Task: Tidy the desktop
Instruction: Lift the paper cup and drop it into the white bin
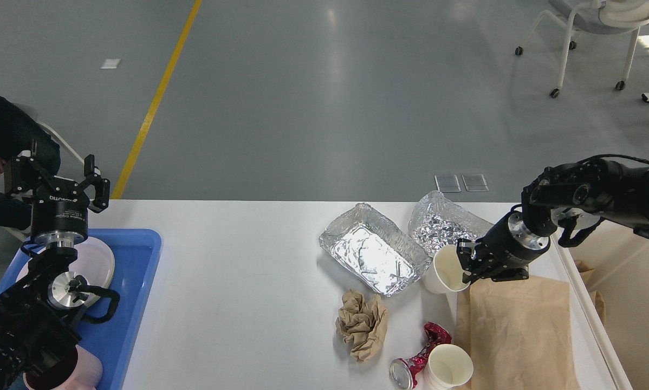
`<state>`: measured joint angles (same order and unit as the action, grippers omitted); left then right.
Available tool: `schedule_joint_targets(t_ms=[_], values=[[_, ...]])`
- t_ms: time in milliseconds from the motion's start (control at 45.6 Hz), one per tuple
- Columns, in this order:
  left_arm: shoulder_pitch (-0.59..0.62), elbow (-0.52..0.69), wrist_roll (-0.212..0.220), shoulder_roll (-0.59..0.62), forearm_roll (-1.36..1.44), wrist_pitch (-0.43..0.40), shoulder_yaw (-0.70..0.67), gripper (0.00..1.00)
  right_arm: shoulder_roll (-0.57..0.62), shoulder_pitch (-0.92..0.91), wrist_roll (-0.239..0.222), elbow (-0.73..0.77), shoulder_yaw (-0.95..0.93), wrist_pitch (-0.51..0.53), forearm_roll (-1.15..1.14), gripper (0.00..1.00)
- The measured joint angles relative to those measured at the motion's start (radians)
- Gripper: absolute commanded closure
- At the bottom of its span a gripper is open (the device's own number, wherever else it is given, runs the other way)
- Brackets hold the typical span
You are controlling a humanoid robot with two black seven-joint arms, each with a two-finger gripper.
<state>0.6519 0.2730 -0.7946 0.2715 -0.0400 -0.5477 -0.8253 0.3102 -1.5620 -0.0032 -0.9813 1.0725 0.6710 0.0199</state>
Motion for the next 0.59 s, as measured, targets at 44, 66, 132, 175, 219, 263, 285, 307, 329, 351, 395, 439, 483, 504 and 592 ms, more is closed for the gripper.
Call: schedule_joint_targets(t_ms=[44,66,132,175,219,263,285,307,329,351,395,439,483,504,592], values=[[0.0,0.0,0.0,0.0,0.0,0.0,0.0,0.03,0.018,-0.023,0.0,-0.001,0.002,0.028,0.0,1.0],[0.0,0.0,0.0,0.0,0.0,0.0,0.0,0.03,0.027,-0.034,0.0,-0.001,0.002,0.041,-0.001,1.0],[0.0,0.0,0.0,0.0,0.0,0.0,0.0,0.03,0.056,-0.074,0.001,-0.002,0.003,0.083,-0.001,1.0],[0.0,0.0,0.0,0.0,0.0,0.0,0.0,0.03,0.078,-0.105,0.001,-0.002,0.003,0.109,-0.001,1.0],[0.0,0.0,0.0,0.0,0.0,0.0,0.0,0.03,0.099,-0.137,0.002,-0.002,0.003,0.129,-0.001,1.0],[0.0,0.0,0.0,0.0,0.0,0.0,0.0,0.03,0.124,-0.177,0.002,-0.002,0.001,0.149,-0.002,1.0],[0.0,0.0,0.0,0.0,0.0,0.0,0.0,0.03,0.136,-0.195,0.002,-0.002,0.0,0.158,-0.002,1.0],[0.0,0.0,0.0,0.0,0.0,0.0,0.0,0.03,0.148,-0.214,0.003,-0.002,-0.002,0.166,-0.001,1.0],[0.0,0.0,0.0,0.0,0.0,0.0,0.0,0.03,0.163,-0.238,0.003,-0.002,-0.003,0.177,-0.002,1.0],[0.0,0.0,0.0,0.0,0.0,0.0,0.0,0.03,0.174,-0.257,0.003,-0.002,-0.004,0.185,-0.002,1.0],[0.0,0.0,0.0,0.0,0.0,0.0,0.0,0.03,0.197,-0.303,0.003,-0.002,-0.006,0.201,-0.002,1.0],[0.0,0.0,0.0,0.0,0.0,0.0,0.0,0.03,0.215,-0.344,0.003,-0.002,-0.007,0.215,-0.002,1.0],[0.0,0.0,0.0,0.0,0.0,0.0,0.0,0.03,0.232,-0.386,0.003,-0.002,-0.008,0.23,-0.002,1.0],[0.0,0.0,0.0,0.0,0.0,0.0,0.0,0.03,0.239,-0.404,0.003,-0.002,-0.008,0.236,-0.002,1.0],[0.0,0.0,0.0,0.0,0.0,0.0,0.0,0.03,0.265,-0.476,0.003,0.0,-0.008,0.259,-0.002,1.0]])
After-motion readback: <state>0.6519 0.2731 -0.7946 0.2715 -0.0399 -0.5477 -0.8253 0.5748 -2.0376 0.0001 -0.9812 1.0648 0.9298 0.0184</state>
